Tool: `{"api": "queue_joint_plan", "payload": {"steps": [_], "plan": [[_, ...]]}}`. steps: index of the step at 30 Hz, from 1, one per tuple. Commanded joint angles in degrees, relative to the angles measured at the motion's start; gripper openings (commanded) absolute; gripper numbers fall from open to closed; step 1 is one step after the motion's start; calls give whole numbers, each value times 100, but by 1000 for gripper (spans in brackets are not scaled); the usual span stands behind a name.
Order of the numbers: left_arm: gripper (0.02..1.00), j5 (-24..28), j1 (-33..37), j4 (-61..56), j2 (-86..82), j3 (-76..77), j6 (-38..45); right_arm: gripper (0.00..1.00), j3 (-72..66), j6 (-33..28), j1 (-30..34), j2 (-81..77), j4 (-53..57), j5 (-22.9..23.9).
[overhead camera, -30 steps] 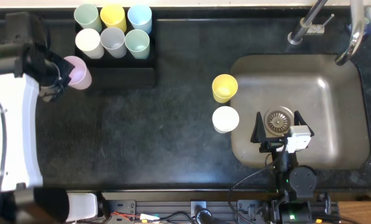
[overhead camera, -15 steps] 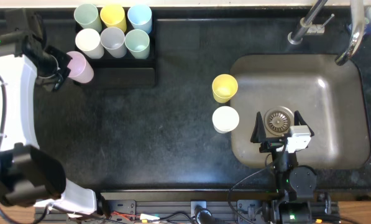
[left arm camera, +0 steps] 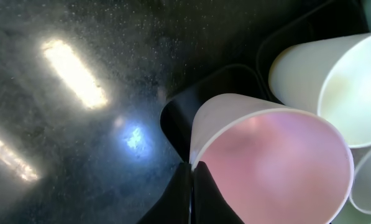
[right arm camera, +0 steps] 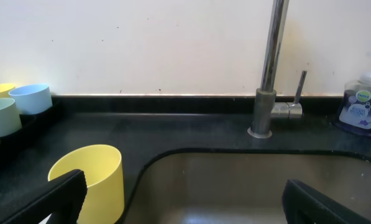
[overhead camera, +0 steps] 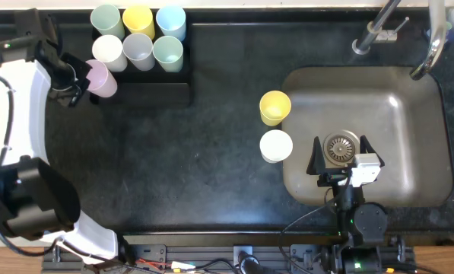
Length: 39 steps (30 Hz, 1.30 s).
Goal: Store Cups
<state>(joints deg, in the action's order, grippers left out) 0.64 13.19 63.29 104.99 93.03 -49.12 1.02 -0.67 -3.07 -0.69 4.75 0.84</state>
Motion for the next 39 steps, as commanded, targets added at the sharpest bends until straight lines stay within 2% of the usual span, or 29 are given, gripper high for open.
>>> {"api": "queue_joint_plan", "payload": {"steps": [1, 11, 22, 24, 26, 27, 35, 39], "plan": [[36, -166, -125, -90, 205, 59, 109, 996, -74, -20, 11, 44, -31, -20], [38, -437, -201, -42, 426, 57, 107, 998, -74, -20, 11, 44, -31, -20], [56, -459, -201, -63, 627, 57, 90, 998, -74, -20, 11, 44, -31, -20], [327, -455, -201, -59, 625, 57, 90, 993, -74, -20, 11, 44, -31, -20], [842, -433, -201, -37, 625, 57, 90, 996, -74, -20, 11, 44, -31, -20], [1000, -415, -201, -17, 625, 57, 90, 998, -74, -20, 11, 44, -33, -20], [1000, -197, -271, 48, 50, 57, 114, 996, -74, -20, 11, 44, -31, -20], [1000, 35, -621, 37, -584, 63, 273, 996, -74, -20, 11, 44, -31, -20]]}}
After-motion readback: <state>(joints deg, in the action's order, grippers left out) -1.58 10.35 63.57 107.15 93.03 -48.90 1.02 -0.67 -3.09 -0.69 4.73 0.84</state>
